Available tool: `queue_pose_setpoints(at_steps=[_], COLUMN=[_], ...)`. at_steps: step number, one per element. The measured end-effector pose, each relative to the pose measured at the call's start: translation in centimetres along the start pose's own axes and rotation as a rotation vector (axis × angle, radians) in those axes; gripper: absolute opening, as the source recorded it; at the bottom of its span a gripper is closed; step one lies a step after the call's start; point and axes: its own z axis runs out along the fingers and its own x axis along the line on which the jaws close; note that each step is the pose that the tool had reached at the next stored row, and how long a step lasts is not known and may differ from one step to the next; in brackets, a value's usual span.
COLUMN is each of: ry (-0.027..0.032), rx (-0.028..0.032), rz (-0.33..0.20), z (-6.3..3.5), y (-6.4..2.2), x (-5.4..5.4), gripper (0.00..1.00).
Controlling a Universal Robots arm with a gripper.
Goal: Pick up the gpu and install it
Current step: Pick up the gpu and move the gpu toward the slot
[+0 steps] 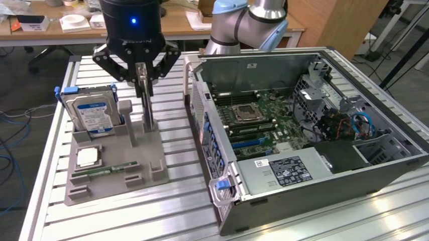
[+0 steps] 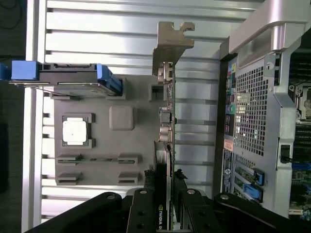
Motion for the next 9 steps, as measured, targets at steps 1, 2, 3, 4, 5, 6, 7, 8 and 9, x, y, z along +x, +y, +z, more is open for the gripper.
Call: queue_pose_setpoints(at_steps=[1, 2, 3, 4, 5, 6, 7, 8, 9], ry=[0.0001, 0.0000, 0.0000, 0.0000, 0.0000, 0.0001, 0.0000, 0.0000, 0.0000], rx=[0.0000, 0.0000, 0.0001, 0.0000, 0.0000, 0.0001, 0.0000, 0.0000, 0.0000], rz=[0.000, 0.000, 0.000, 0.000, 0.000, 0.000, 0.000, 0.000, 0.000], z=[-0.22, -0.44, -0.67, -0.87, -1.06, -1.25, -1.41, -1.57, -1.75], y=[0.01, 0.02, 0.03, 0.04, 0.04, 0.05, 0.06, 0.07, 0.09], x=[0.0, 0.0, 0.0, 0.0, 0.0, 0.0, 0.0, 0.0, 0.0], gripper=[0.26, 0.26, 0.26, 0.26, 0.26, 0.26, 0.26, 0.26, 0.26])
